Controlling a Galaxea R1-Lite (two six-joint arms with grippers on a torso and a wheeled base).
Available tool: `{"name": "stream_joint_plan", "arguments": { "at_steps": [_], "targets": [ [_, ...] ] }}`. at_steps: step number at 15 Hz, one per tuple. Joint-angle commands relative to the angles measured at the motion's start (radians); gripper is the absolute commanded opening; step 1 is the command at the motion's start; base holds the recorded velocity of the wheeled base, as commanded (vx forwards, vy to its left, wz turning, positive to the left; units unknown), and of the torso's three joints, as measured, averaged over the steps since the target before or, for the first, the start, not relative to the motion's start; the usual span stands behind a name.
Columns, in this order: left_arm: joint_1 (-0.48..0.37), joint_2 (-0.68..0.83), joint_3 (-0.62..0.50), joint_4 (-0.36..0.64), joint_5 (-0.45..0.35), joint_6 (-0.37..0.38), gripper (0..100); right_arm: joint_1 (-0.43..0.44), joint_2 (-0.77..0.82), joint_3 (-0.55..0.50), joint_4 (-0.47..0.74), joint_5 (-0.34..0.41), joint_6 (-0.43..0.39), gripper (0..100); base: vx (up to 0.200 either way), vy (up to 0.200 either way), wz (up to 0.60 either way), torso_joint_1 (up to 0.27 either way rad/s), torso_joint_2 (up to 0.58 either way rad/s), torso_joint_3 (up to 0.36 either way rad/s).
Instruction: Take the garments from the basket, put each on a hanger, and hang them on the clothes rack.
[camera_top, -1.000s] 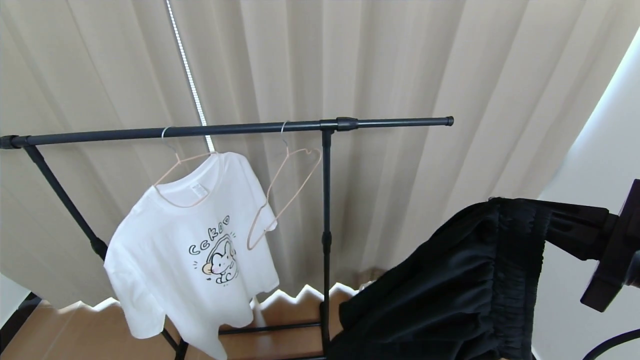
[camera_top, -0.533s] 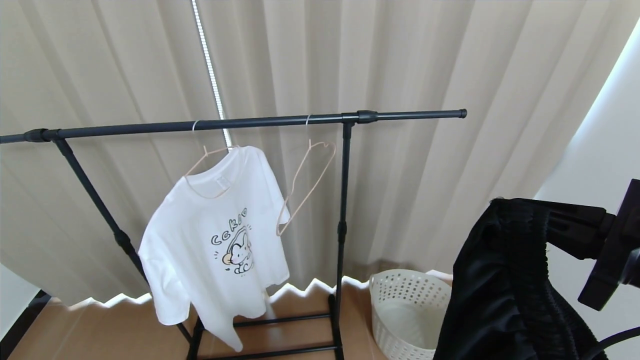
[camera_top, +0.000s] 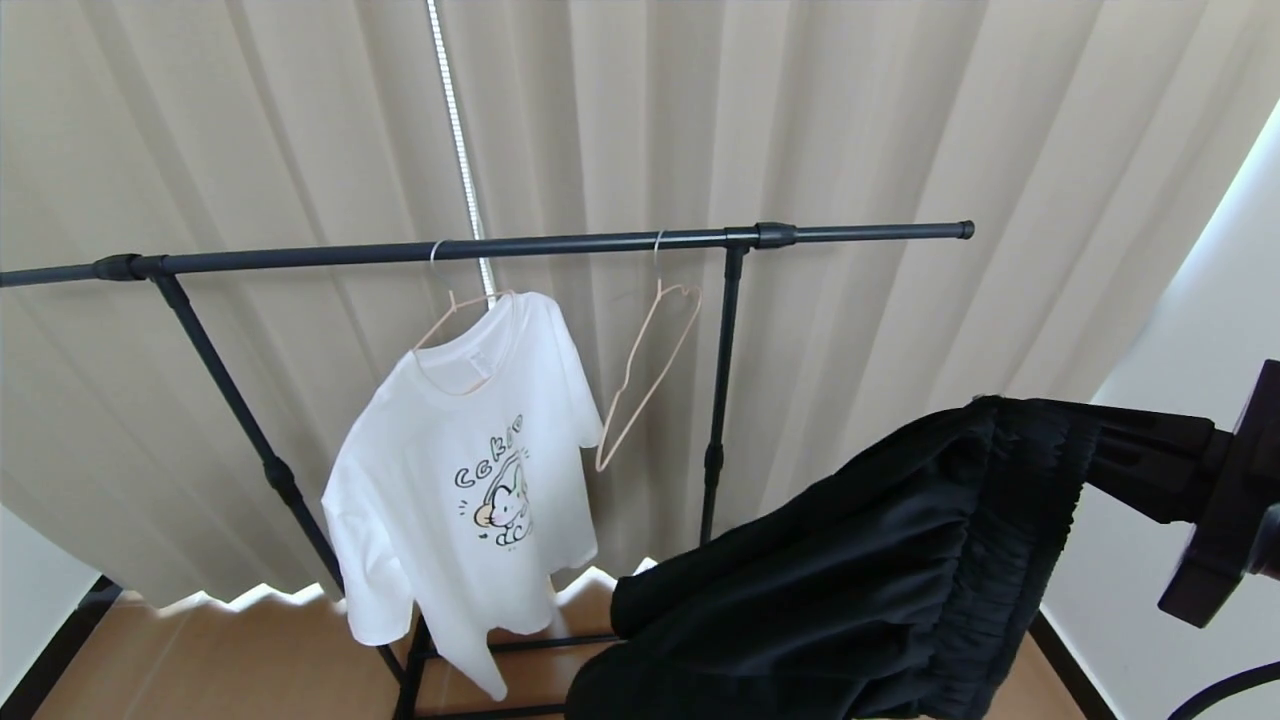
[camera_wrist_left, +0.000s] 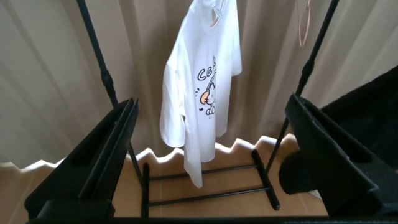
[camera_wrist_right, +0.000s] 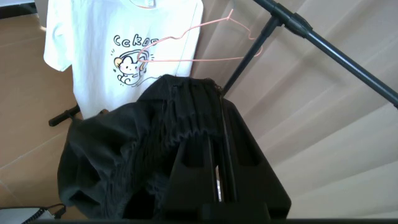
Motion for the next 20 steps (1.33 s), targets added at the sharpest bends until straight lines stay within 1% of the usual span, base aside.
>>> {"name": "stream_joint_plan", "arguments": {
  "at_steps": [1, 6, 8, 9, 10, 11, 12, 13, 14, 15, 16, 17, 18, 19, 20],
  "targets": [
    [0.0, 0.001, 0.0, -0.001, 0.0, 0.001, 100, 0.0, -0.004, 0.002, 0.0, 0.0, -0.001, 0, 0.0, 0.0, 0.0, 0.0, 0.0, 0.0],
    [0.0, 0.001, 0.0, 0.001, 0.0, 0.002, 100, 0.0, -0.004, 0.009, 0.002, 0.0, -0.002, 0, 0.0, 0.0, 0.0, 0.0, 0.0, 0.0],
    [0.0, 0.003, 0.0, 0.001, -0.004, 0.022, 100, 0.0, 0.008, 0.02, 0.002, -0.005, -0.021, 0, 0.0, 0.0, 0.0, 0.0, 0.0, 0.0],
    [0.0, 0.003, 0.0, 0.002, -0.003, 0.044, 100, 0.0, 0.028, 0.012, 0.008, -0.012, -0.024, 0, 0.0, 0.0, 0.0, 0.0, 0.0, 0.0],
    [0.003, 0.004, 0.0, 0.018, 0.009, 0.073, 100, -0.001, 0.054, -0.003, 0.012, -0.043, -0.019, 0, 0.0, 0.0, 0.0, 0.0, 0.0, 0.0],
    [0.003, 0.004, 0.0, 0.018, 0.009, 0.073, 100, -0.001, 0.054, -0.003, 0.012, -0.043, -0.019, 0, 0.0, 0.0, 0.0, 0.0, 0.0, 0.0],
    [0.017, 0.172, -0.077, 0.047, 0.017, 0.103, 100, 0.002, 0.134, -0.055, 0.026, -0.12, 0.042, 0, 0.0, 0.0, 0.0, 0.0, 0.0, 0.0],
    [0.052, 0.333, -0.141, 0.041, 0.016, 0.053, 100, 0.002, 0.177, -0.104, 0.071, -0.121, 0.093, 0, 0.0, 0.0, 0.0, 0.0, 0.0, 0.0],
    [0.074, 0.504, -0.225, 0.036, 0.012, -0.022, 100, 0.006, 0.217, -0.19, 0.178, -0.121, 0.153, 0, 0.0, 0.0, 0.0, 0.0, 0.0, 0.0],
    [0.057, 0.641, -0.298, 0.036, 0.014, -0.064, 100, 0.017, 0.261, -0.299, 0.309, -0.12, 0.242, 0, 0.0, 0.0, 0.0, 0.0, 0.0, 0.0],
    [0.023, 0.751, -0.357, 0.036, 0.016, -0.09, 100, 0.037, 0.316, -0.411, 0.434, -0.12, 0.36, 0, 0.0, 0.0, 0.0, 0.0, 0.0, 0.0],
    [-0.035, 0.87, -0.425, 0.036, 0.023, -0.124, 100, 0.048, 0.379, -0.518, 0.536, -0.118, 0.476, 0, 0.0, 0.0, 0.0, 0.0, 0.0, 0.0],
    [-0.095, 0.971, -0.506, 0.038, 0.054, -0.173, 100, 0.049, 0.436, -0.597, 0.577, -0.12, 0.549, 0, 0.0, 0.0, 0.0, 0.0, 0.0, 0.0],
    [-0.167, 1.074, -0.612, 0.041, 0.132, -0.22, 100, 0.049, 0.491, -0.649, 0.577, -0.121, 0.604, 0, 0.0, 0.0, 0.0, 0.0, 0.0, 0.0],
    [-0.242, 1.169, -0.703, 0.041, 0.193, -0.262, 100, 0.052, 0.531, -0.69, 0.574, -0.124, 0.656, 0, 0.0, 0.0, 0.0, 0.0, 0.0, 0.0]
  ]
}}
